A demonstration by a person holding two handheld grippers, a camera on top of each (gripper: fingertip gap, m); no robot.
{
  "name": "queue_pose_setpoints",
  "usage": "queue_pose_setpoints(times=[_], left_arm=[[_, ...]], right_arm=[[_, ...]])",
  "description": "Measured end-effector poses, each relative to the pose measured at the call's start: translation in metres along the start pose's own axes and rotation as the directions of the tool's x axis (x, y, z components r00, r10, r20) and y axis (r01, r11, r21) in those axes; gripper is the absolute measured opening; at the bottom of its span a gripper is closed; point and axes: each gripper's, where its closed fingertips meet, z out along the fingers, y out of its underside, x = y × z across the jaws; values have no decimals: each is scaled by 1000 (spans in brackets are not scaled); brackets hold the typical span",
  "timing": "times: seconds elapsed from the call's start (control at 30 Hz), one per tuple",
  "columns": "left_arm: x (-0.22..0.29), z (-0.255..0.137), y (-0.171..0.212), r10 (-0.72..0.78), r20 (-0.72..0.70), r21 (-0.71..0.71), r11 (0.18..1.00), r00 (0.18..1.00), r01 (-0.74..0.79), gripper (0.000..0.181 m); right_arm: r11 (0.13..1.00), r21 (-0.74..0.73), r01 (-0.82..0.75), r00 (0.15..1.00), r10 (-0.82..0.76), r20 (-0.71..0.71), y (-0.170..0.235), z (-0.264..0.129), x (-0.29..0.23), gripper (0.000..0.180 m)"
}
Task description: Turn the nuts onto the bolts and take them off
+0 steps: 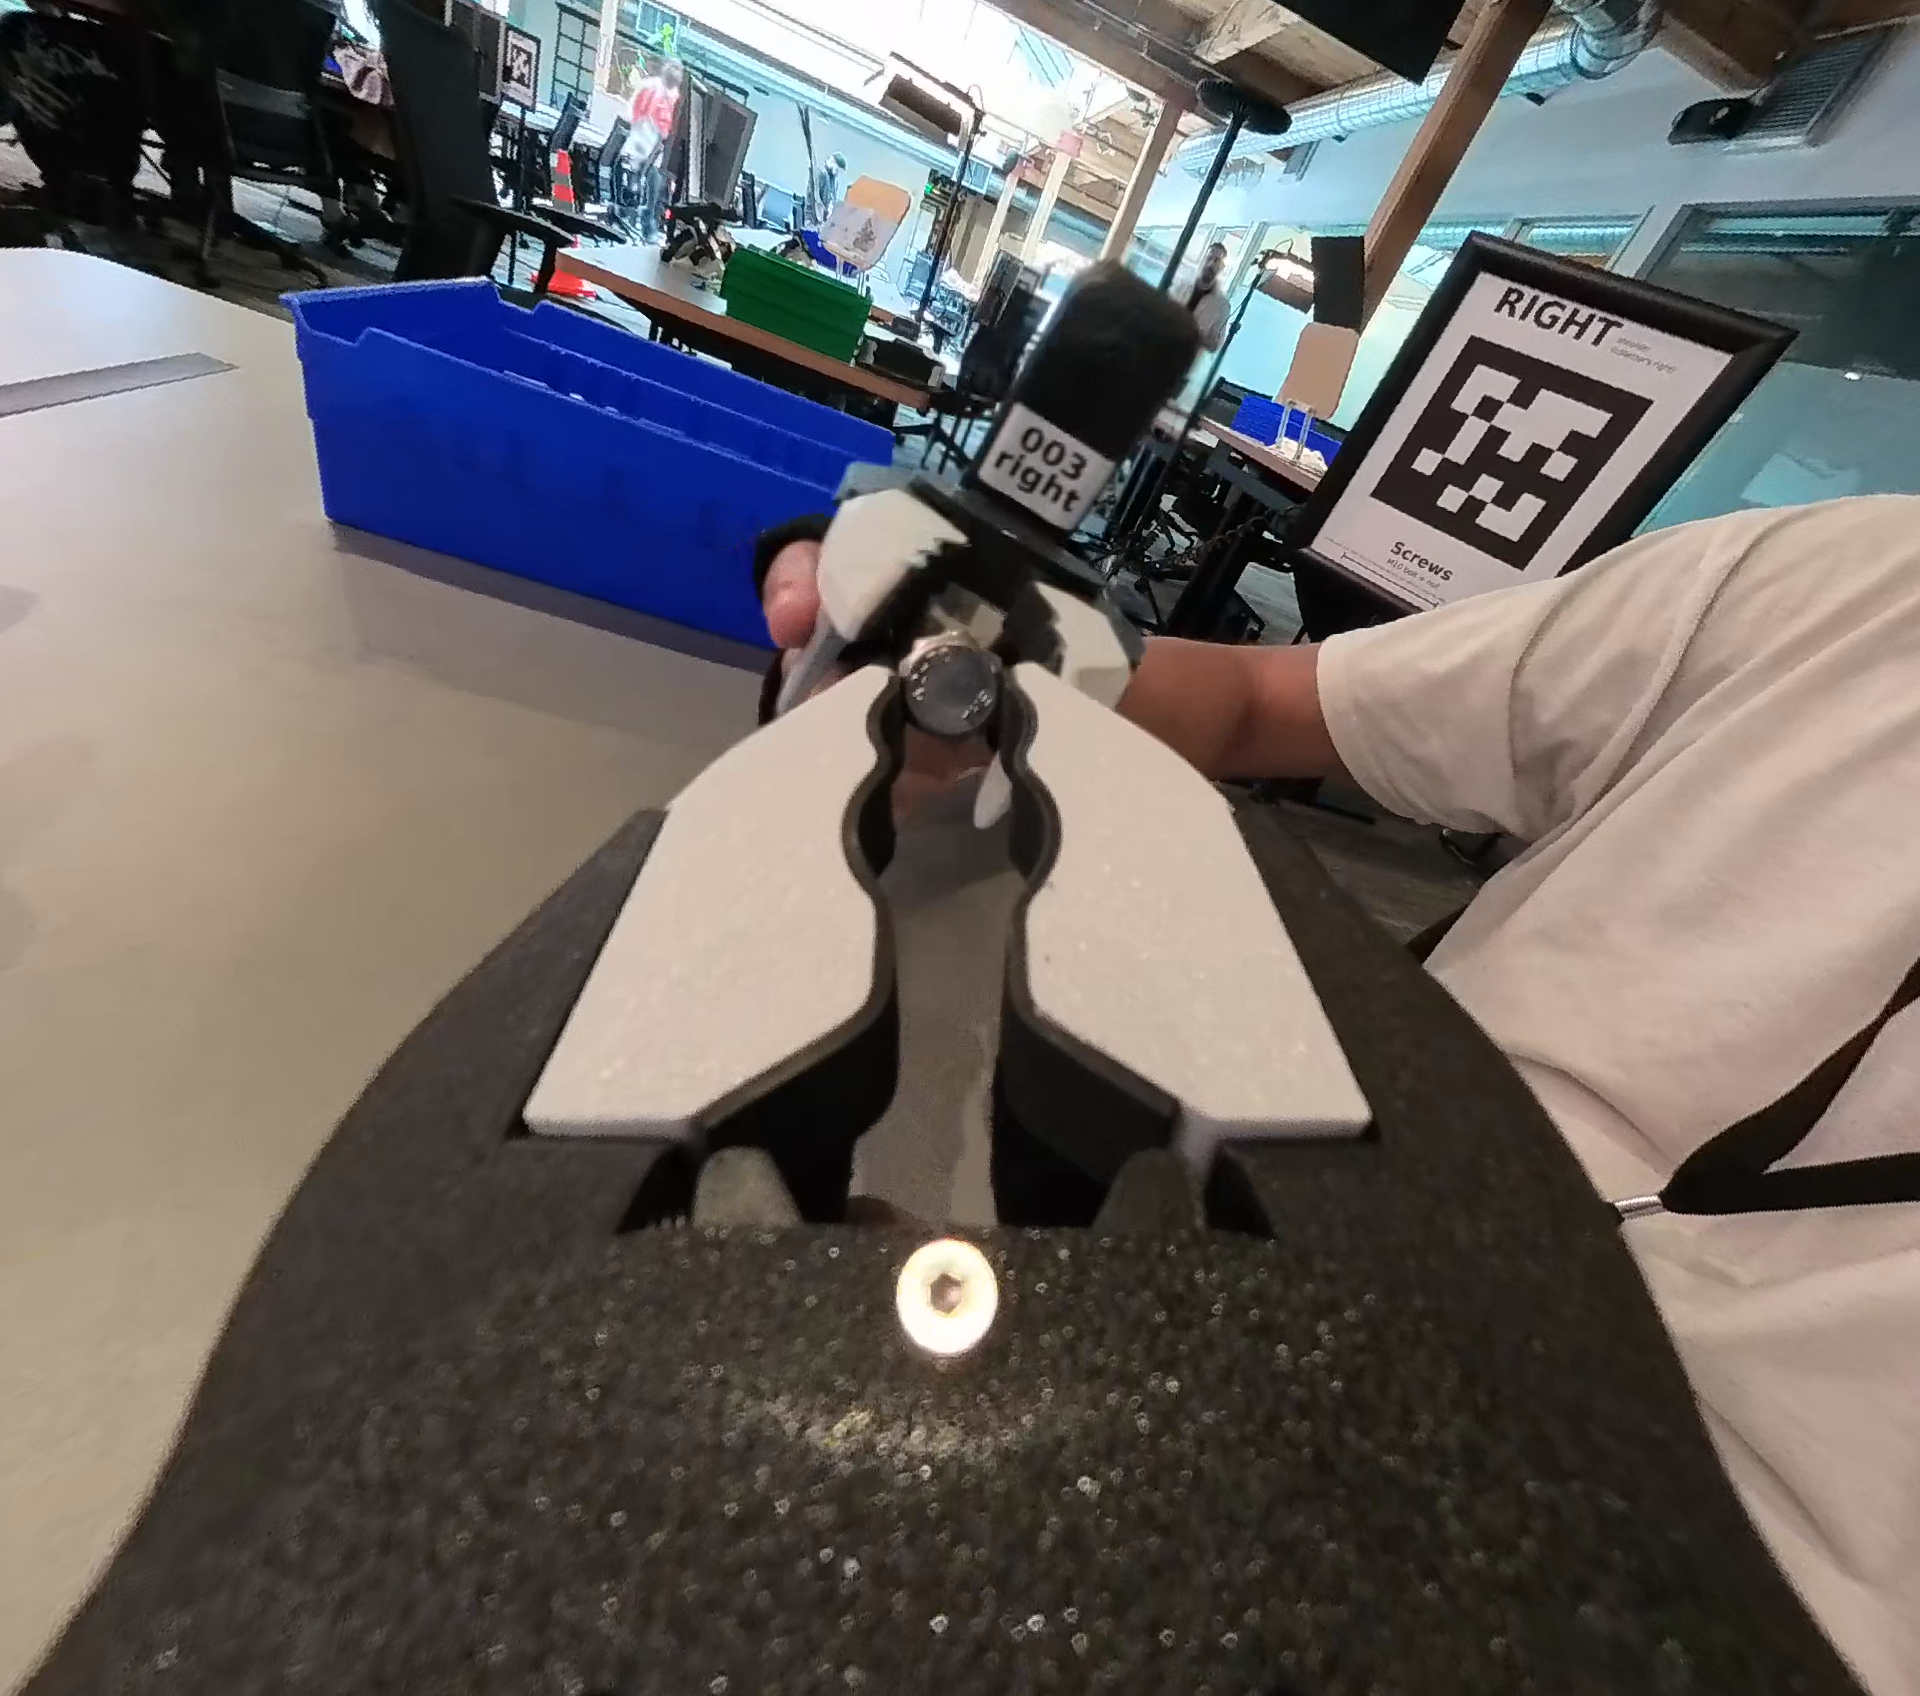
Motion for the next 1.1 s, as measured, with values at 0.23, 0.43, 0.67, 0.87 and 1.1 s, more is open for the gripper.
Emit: queue_pose_setpoints(times=[0.23, 0.43, 0.67, 0.87, 1.1], left_arm=[[1, 4, 4, -6, -10, -12, 1000, 1000, 6, 17], [-2, 5, 7, -20, -5, -12, 1000, 1000, 20, 17], [1, 7, 8, -3, -11, -24, 1000, 1000, 3, 17], [1, 7, 8, -1, -10, -25, 1000, 1000, 0, 17], [-6, 0, -6, 68, 106, -23, 998, 992, -66, 68]], right_arm=[[996, -4, 87, 996, -87, -30, -2, 2, 0, 20], [996, -27, 87, 996, -87, -19, 1, 0, 1, 17], [997, -46, 66, 998, -67, -15, 7, 1, 0, 20], [997, -54, 52, 999, -52, 13, 6, 0, 0, 18], [998, -65, 9, 999, -12, -38, 5, -10, 19, 18]])
